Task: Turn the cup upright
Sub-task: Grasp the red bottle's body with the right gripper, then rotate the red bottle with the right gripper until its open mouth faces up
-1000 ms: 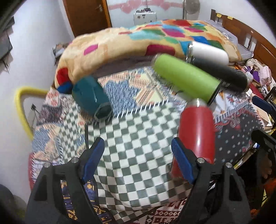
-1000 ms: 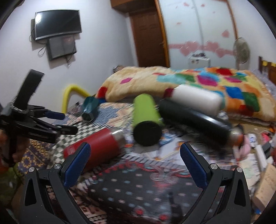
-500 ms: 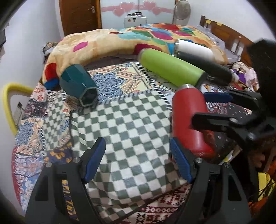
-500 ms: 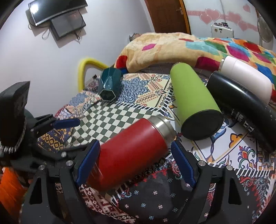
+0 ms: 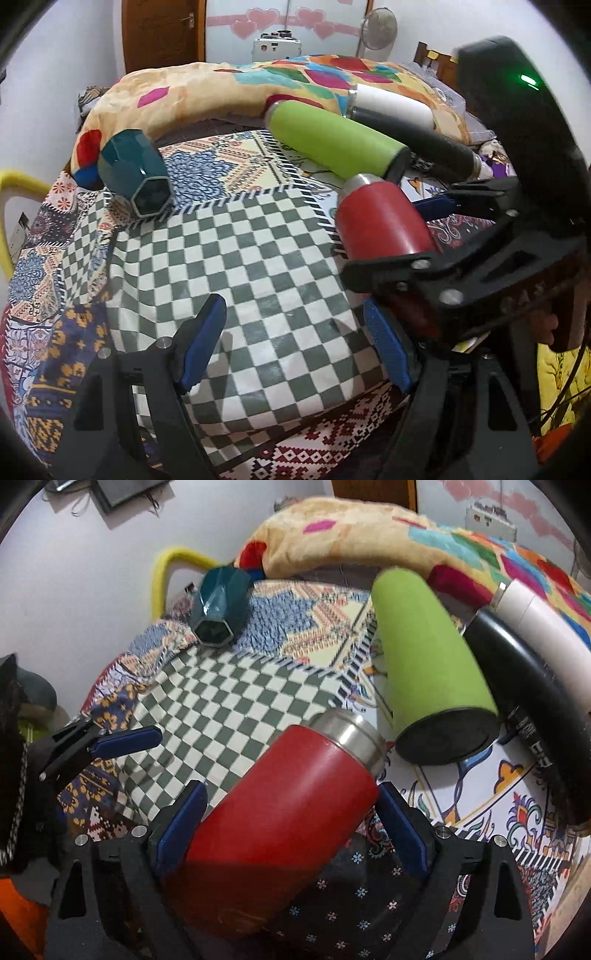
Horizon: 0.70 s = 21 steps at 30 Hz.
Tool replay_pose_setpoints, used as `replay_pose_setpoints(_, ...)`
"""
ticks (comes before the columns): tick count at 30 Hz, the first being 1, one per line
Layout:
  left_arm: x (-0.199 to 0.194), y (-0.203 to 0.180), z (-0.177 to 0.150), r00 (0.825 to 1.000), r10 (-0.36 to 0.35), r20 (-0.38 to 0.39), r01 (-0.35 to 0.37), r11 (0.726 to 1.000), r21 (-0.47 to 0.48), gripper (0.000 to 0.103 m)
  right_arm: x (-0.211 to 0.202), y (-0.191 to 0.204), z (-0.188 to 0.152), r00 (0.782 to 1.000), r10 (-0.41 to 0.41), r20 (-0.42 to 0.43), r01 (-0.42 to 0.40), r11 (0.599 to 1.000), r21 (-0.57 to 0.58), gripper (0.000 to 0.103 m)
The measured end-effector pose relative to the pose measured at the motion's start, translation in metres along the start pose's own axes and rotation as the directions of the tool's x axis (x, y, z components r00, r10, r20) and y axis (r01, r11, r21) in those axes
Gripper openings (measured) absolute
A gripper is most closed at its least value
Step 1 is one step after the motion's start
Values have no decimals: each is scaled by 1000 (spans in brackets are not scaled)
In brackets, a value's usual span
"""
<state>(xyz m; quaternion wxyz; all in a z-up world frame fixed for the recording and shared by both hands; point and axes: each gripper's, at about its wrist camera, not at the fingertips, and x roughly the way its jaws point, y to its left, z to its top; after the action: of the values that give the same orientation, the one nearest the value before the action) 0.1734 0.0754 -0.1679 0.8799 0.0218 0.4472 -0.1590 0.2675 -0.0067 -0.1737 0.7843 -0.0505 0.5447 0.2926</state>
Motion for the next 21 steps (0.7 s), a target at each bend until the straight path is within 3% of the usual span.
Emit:
replay_pose_setpoints(5, -1, -6, -4, 1000, 8, 8, -9, 999, 32, 77, 5, -2, -1, 999, 25, -42, -25, 1000, 14, 86)
replay_pose_setpoints(12, -19, 9, -6, 996, 69, 53, -69, 998, -8, 77, -1, 3, -2, 997, 76, -3, -76, 997, -2, 59)
replay_pose_setpoints(21, -45, 17, -2, 981, 139, 134, -136, 990, -32, 77, -37, 10, -9, 985, 59, 163, -49, 997, -61, 59)
